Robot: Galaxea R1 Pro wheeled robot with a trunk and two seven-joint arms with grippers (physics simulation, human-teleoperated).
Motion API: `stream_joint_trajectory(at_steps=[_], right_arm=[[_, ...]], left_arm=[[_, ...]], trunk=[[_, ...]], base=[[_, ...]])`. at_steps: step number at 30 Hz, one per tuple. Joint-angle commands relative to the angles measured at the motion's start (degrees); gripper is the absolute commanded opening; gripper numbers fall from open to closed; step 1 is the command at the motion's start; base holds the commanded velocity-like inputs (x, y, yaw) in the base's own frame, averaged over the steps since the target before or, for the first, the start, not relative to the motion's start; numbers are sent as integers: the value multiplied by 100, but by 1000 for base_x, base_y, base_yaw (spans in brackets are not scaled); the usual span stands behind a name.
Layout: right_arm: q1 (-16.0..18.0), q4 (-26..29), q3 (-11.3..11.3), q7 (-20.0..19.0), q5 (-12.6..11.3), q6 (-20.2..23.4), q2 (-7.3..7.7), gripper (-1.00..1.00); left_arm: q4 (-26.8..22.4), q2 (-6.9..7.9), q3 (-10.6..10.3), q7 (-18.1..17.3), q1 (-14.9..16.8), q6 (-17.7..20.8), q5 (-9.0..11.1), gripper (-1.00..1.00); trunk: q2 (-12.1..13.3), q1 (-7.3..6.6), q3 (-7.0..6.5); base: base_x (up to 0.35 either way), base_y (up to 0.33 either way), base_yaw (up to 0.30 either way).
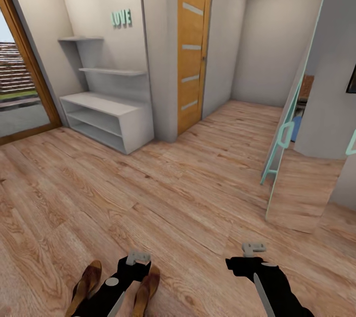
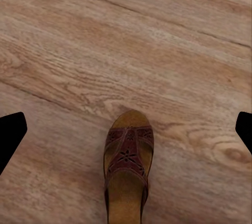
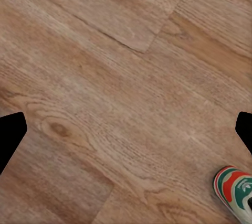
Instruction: Pick up the two gym shoes and the two sandals from the corridor floor and place them onto the hallstand (shoe rack) in the corridor, making sure they are on the rack and not on the floor. Arrange them so the two gym shoes are next to each other and the two sandals are next to each other.
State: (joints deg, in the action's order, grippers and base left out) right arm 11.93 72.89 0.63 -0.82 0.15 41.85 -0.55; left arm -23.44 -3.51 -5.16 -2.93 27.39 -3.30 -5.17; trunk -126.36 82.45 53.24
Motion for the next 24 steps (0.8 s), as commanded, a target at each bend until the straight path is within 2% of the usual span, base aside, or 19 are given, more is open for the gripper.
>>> stream_joint_trajectory(at_steps=[1,24], right_arm=[[3,8,7,-8,3,27,-4,100],[3,15,-1,-7,2,26,-5,100]], left_arm=[[2,0,6,-6,3,-21,-54,100],[-12,7,6,-6,3,-21,-54,100]], trunk=[[-44,22,33],[-966,527,663]], base=[[0,0,-34],[0,0,-79]])
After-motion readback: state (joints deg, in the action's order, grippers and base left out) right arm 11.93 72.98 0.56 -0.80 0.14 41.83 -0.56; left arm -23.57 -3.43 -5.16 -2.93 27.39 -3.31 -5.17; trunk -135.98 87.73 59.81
